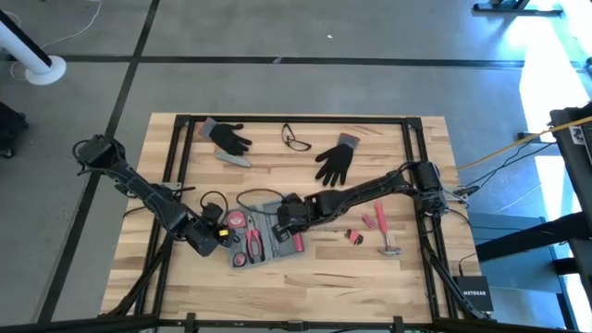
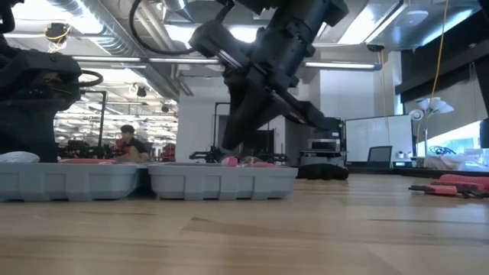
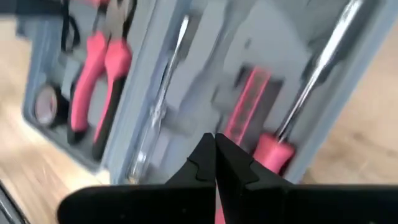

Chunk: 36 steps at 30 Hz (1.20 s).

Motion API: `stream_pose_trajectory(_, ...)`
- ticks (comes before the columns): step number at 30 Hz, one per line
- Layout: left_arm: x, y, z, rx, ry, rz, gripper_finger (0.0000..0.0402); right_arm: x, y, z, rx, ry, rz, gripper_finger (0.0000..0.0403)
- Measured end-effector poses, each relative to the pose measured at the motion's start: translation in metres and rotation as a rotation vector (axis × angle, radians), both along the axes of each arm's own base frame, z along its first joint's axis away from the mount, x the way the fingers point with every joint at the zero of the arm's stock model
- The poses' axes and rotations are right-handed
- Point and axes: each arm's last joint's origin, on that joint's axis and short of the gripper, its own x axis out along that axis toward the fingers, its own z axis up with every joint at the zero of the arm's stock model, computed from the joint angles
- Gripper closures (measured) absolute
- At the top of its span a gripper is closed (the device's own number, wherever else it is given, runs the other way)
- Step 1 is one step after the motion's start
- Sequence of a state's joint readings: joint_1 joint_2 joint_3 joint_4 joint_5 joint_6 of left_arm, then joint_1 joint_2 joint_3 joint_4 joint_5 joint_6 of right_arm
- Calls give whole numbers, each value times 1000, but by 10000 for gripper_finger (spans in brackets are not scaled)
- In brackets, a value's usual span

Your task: Prefit tool cases

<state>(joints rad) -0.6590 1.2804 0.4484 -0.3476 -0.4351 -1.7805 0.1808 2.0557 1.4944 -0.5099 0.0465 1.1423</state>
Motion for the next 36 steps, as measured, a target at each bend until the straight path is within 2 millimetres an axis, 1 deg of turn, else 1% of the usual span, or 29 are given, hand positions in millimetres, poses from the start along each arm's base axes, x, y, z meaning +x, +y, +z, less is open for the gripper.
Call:
stream_pose_trajectory(4,0,0,0,0,0,0,295,3,-16,0,-6,1,2,403)
stream_pose_trajectory(7,0,0,0,0,0,0,295,4,-22,-2,-6,8,28,403)
stream_pose_trajectory(15,0,0,0,-3,0,2,295,5,-21,-2,29,-5,68,403)
stream_pose_trajectory(19,0,0,0,-2,1,1,295,5,-21,-2,9,-10,65,403)
stream_pose_trajectory(22,0,0,0,-8,0,12,295,6,-21,-8,-2,6,77,403)
stream_pose_trajectory(24,0,0,0,-11,-1,18,295,8,-18,-17,10,18,103,403)
stream_pose_trajectory(26,0,0,0,-11,1,20,295,10,-16,-21,24,21,118,403)
stream_pose_trajectory(29,0,0,0,-18,-4,34,295,10,-12,-25,-10,24,124,403)
stream_pose_trajectory(31,1,0,0,-23,-15,46,295,10,-13,-26,-16,29,133,403)
stream_pose_trajectory(36,1,0,0,-18,-13,47,295,6,-22,-21,-22,51,169,403)
